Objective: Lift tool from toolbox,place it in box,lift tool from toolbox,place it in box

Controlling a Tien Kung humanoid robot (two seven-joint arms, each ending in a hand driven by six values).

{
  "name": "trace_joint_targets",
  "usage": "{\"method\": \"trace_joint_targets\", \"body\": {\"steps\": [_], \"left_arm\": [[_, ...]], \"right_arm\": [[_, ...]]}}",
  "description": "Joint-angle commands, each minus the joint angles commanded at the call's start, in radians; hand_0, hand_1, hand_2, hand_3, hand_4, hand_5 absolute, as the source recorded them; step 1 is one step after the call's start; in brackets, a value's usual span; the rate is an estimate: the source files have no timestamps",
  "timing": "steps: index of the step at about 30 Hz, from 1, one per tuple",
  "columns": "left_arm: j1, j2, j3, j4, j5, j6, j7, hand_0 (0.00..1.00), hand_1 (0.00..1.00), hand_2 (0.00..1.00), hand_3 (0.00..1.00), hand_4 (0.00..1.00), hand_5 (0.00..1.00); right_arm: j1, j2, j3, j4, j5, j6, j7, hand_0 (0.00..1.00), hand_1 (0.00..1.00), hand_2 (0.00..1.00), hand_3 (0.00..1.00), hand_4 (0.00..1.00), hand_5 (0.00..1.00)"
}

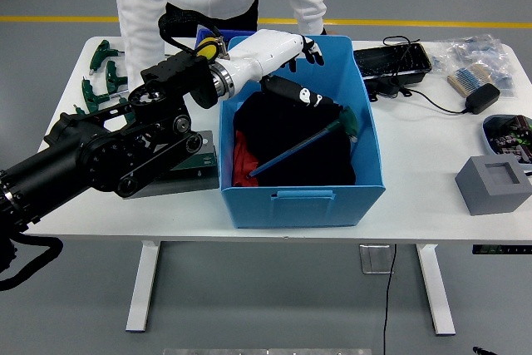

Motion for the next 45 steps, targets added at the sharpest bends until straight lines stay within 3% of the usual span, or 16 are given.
{"method": "trace_joint_targets", "body": {"steps": [5, 11, 14, 19, 20, 27, 34, 40, 45], "left_arm": [[0.005, 0.008, -0.014, -0.007, 0.007, 0.044, -0.019, 0.496, 0.588, 0.736, 0.770, 0.998, 0.765], [0.016, 0.023, -0.037, -0.007, 0.024, 0.043, -0.009, 0.505, 0.597, 0.734, 0.768, 0.998, 0.759], [0.037, 0.043, -0.066, -0.017, 0.047, 0.033, 0.005, 0.495, 0.586, 0.708, 0.755, 0.998, 0.760], [0.120, 0.081, -0.200, -0.050, 0.121, -0.005, 0.038, 0.495, 0.586, 0.708, 0.755, 0.998, 0.760], [0.151, 0.090, -0.245, -0.062, 0.140, -0.011, 0.049, 0.468, 0.563, 0.661, 0.737, 0.998, 0.762], [0.272, 0.140, -0.523, -0.133, 0.194, -0.023, 0.100, 0.436, 0.542, 0.648, 0.733, 0.998, 0.766], [0.431, 0.139, -0.759, -0.221, 0.224, -0.004, 0.163, 0.410, 0.509, 0.625, 0.723, 0.998, 0.779], [0.553, 0.174, -0.856, -0.285, 0.267, -0.020, 0.155, 0.452, 0.547, 0.640, 0.728, 0.998, 0.775], [0.635, 0.186, -0.916, -0.305, 0.291, -0.021, 0.142, 0.477, 0.561, 0.650, 0.728, 0.998, 0.772]], "right_arm": [[0.000, -0.001, -0.001, 0.000, 0.002, 0.000, 0.000, 0.683, 0.668, 0.724, 0.569, 0.802, 0.677], [-0.002, -0.002, -0.004, 0.001, 0.007, -0.001, 0.002, 0.683, 0.667, 0.723, 0.570, 0.801, 0.676], [-0.005, -0.001, -0.010, 0.001, 0.021, -0.004, 0.005, 0.682, 0.667, 0.723, 0.570, 0.802, 0.677], [-0.009, 0.001, -0.025, 0.000, 0.053, -0.007, 0.012, 0.682, 0.667, 0.723, 0.570, 0.802, 0.677], [-0.012, 0.002, -0.030, 0.000, 0.065, -0.009, 0.015, 0.682, 0.667, 0.723, 0.570, 0.802, 0.677], [-0.025, 0.005, -0.031, 0.001, 0.074, -0.015, 0.018, 0.680, 0.666, 0.722, 0.569, 0.802, 0.677], [-0.034, 0.010, -0.032, 0.003, 0.079, -0.021, 0.019, 0.680, 0.666, 0.722, 0.569, 0.800, 0.678], [-0.038, 0.013, -0.037, 0.005, 0.086, -0.027, 0.021, 0.680, 0.666, 0.722, 0.568, 0.800, 0.676], [-0.040, 0.016, -0.039, 0.005, 0.087, -0.029, 0.021, 0.678, 0.666, 0.722, 0.568, 0.799, 0.676]]}}
